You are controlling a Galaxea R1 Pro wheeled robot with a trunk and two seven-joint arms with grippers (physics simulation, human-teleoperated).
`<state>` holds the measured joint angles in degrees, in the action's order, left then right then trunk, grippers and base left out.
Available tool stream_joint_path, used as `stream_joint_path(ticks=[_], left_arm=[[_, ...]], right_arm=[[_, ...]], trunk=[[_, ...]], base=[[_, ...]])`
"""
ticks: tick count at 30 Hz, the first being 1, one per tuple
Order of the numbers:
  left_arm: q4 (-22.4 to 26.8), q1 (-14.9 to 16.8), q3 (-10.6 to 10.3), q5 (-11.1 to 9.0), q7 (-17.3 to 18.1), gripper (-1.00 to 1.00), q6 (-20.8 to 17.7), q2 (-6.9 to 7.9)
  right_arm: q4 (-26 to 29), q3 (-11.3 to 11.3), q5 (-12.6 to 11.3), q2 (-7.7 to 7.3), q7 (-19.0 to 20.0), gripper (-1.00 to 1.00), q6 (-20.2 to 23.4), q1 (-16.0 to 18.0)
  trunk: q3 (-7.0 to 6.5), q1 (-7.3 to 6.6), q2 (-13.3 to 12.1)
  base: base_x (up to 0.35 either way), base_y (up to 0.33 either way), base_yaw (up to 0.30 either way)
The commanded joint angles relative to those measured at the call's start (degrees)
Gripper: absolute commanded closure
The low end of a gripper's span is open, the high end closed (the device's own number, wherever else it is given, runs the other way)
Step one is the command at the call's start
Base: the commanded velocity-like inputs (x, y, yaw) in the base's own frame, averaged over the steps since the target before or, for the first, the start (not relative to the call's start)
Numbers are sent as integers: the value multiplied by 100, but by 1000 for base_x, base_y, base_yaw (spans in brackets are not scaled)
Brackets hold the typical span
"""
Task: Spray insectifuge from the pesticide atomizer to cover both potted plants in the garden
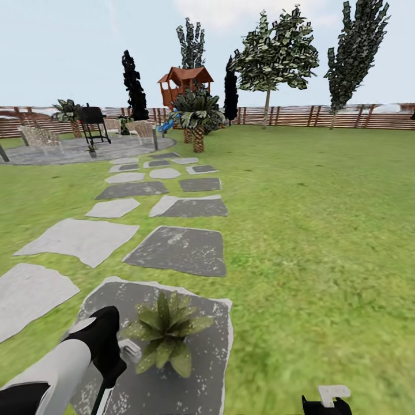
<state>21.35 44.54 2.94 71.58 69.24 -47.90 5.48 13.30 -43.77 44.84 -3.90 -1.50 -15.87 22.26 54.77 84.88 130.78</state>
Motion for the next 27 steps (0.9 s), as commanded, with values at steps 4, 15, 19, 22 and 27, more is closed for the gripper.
stream_joint_path(ticks=[4,15,19,22,27], left_arm=[[14,2,31,49,45,100,-44,-3],[-29,2,31,44,51,100,-37,-3],[-2,2,31,44,101,100,-22,-3],[14,21,-17,64,238,100,37,-2],[26,44,-27,74,492,100,233,21]], right_arm=[[-12,-43,60,3,-17,-100,-30,6],[-12,-44,60,3,-17,-100,-30,6],[-12,-44,60,1,-17,-100,-27,6],[-12,-44,60,3,-17,-100,-27,6],[-12,-37,60,3,-17,-100,-30,6]], trunk=[[5,-2,2],[5,-2,2],[5,-2,2],[5,-2,2],[5,-2,2]], base=[[-41,-264,217],[69,-271,240],[150,-270,24],[123,-234,2],[48,-60,104]])
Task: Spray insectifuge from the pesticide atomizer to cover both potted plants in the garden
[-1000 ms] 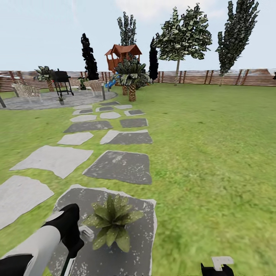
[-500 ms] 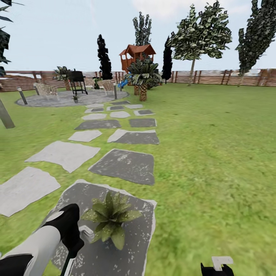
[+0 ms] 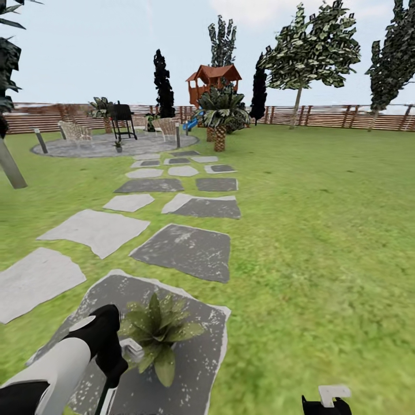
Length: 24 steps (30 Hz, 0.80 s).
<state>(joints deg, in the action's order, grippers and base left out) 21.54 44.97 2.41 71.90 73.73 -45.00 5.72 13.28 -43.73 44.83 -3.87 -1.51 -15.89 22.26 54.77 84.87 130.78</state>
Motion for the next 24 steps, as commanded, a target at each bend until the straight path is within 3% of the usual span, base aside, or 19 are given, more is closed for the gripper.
stream_joint_path(ticks=[1,8,19,24], left_arm=[[8,3,30,35,51,100,-52,-15],[8,-5,49,43,-12,100,-62,-35],[8,-6,50,52,-34,100,-91,-36],[8,-6,62,52,-53,100,-102,-32]], right_arm=[[-10,-41,60,0,-16,-100,-28,6],[-10,-39,61,-8,-16,-100,-23,6],[-10,-41,51,8,-11,-100,-22,6],[-10,-39,52,15,-13,-100,-22,6]], trunk=[[5,-1,2],[5,-1,2],[6,-1,2],[16,-1,2]], base=[[1,-1,271],[-18,-234,148],[-211,-210,7],[-23,-198,217]])
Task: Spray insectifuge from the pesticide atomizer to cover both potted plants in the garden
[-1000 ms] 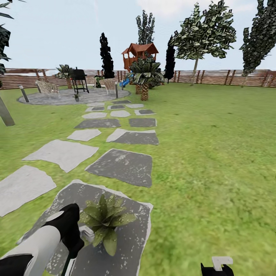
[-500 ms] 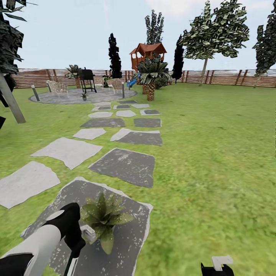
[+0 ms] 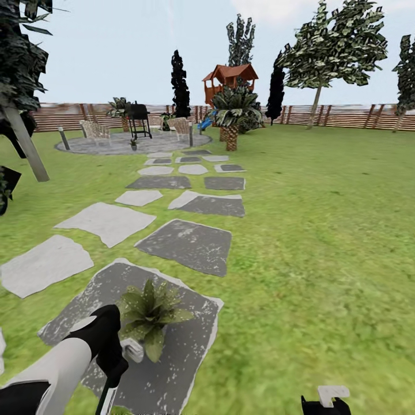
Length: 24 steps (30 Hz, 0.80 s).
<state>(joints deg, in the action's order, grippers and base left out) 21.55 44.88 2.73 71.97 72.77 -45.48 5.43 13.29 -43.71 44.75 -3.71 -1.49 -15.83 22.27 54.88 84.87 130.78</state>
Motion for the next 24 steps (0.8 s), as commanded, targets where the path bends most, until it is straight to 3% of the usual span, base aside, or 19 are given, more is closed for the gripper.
stream_joint_path(ticks=[1,9,17,20,23,24], left_arm=[[7,1,31,42,40,100,-55,-2],[-81,-139,49,11,-93,100,-57,-6],[-59,-155,60,19,-131,100,-57,10],[-84,-161,62,7,-530,100,-65,10],[-89,-177,68,-16,-628,100,-66,5],[-88,-209,69,-108,-642,100,-66,3]], right_arm=[[-11,-41,60,-1,-13,-100,-28,6],[-11,-41,67,-5,-11,-100,-27,6],[-11,-41,69,-7,-11,-100,-26,6],[-11,-41,69,-7,-12,-100,-26,6],[-16,-41,69,-7,-11,-100,-26,6],[-18,-41,69,-7,-10,-100,-26,6]], trunk=[[8,-1,2],[26,-1,2],[28,-1,2],[28,-1,2],[28,-1,2],[28,-1,2]], base=[[59,-196,257],[37,-42,253],[60,-173,31],[95,-261,222],[95,-262,270],[94,-262,275]])
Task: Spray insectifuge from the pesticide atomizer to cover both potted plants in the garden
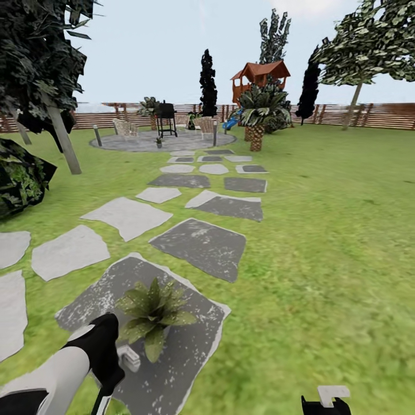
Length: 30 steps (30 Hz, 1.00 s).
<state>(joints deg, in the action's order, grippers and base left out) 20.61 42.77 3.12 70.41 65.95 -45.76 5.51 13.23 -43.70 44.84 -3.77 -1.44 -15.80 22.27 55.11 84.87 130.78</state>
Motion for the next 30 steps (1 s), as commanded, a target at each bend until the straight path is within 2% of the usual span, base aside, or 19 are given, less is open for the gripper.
stream_joint_path(ticks=[1,3,6,12,21,30], left_arm=[[10,-25,29,-102,24,100,-38,-2],[13,-50,24,-332,-46,100,-38,16],[14,-57,22,-417,-159,100,-38,24],[8,-60,22,-463,-179,100,-38,29],[21,-180,22,-493,-188,100,-38,27],[84,-182,24,-493,-188,100,-38,3]], right_arm=[[-12,-42,60,0,-16,-100,-29,6],[-13,-42,60,0,-18,-100,-29,6],[-13,-42,60,0,-19,-100,-29,6],[-10,-42,60,0,-22,-100,-29,6],[-9,-42,60,0,-23,-100,-29,5],[-4,-42,61,-18,-14,-100,-29,6]], trunk=[[5,0,2],[5,0,2],[5,0,2],[5,0,2],[5,0,2],[5,0,2]], base=[[98,-262,276],[120,-262,277],[152,-261,277],[158,-173,275],[20,-8,249],[65,-218,42]])
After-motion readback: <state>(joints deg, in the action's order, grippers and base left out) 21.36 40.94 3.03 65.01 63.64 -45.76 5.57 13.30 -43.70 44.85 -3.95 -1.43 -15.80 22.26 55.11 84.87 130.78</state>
